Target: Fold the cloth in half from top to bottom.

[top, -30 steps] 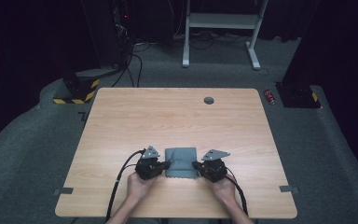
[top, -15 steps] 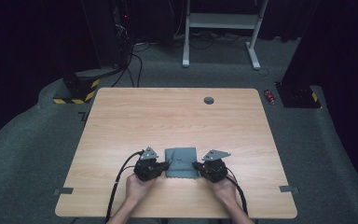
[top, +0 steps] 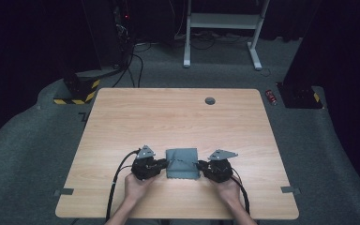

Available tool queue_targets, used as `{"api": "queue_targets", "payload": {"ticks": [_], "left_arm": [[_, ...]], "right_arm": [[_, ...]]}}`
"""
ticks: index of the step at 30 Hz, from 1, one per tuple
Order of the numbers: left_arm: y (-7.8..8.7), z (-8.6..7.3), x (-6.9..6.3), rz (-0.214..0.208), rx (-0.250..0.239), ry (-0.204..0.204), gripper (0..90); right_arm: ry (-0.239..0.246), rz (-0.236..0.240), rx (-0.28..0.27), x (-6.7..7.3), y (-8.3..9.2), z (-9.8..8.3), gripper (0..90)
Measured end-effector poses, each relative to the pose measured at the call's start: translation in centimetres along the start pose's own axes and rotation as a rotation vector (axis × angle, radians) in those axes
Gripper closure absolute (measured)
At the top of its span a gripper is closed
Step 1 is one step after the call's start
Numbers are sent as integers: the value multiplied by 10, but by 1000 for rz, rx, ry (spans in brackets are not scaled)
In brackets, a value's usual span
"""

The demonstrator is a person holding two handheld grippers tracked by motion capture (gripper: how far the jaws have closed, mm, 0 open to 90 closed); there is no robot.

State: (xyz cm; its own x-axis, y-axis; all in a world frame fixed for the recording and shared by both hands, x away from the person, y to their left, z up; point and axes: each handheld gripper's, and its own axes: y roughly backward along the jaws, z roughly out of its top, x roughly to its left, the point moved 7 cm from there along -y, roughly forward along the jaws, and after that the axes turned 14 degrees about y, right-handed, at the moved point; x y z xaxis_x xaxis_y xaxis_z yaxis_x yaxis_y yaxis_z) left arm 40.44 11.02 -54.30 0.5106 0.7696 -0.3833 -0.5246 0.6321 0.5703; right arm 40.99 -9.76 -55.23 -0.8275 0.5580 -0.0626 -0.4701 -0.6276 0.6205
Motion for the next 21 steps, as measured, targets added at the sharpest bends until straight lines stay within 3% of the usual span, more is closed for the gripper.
{"api": "queue_targets", "payload": {"ticks": [9, 17, 21], "left_arm": [[-8, 22, 6, 50, -16, 23, 687], [-26, 27, 11, 55, 37, 62, 669], [-31, 20, 11, 70, 81, 48, 655]], "right_arm": [[-15, -34, -4, -9, -2, 14, 786], [-45, -39, 27, -15, -17, 17, 797], [-48, -26, 50, -13, -24, 15, 796]]}}
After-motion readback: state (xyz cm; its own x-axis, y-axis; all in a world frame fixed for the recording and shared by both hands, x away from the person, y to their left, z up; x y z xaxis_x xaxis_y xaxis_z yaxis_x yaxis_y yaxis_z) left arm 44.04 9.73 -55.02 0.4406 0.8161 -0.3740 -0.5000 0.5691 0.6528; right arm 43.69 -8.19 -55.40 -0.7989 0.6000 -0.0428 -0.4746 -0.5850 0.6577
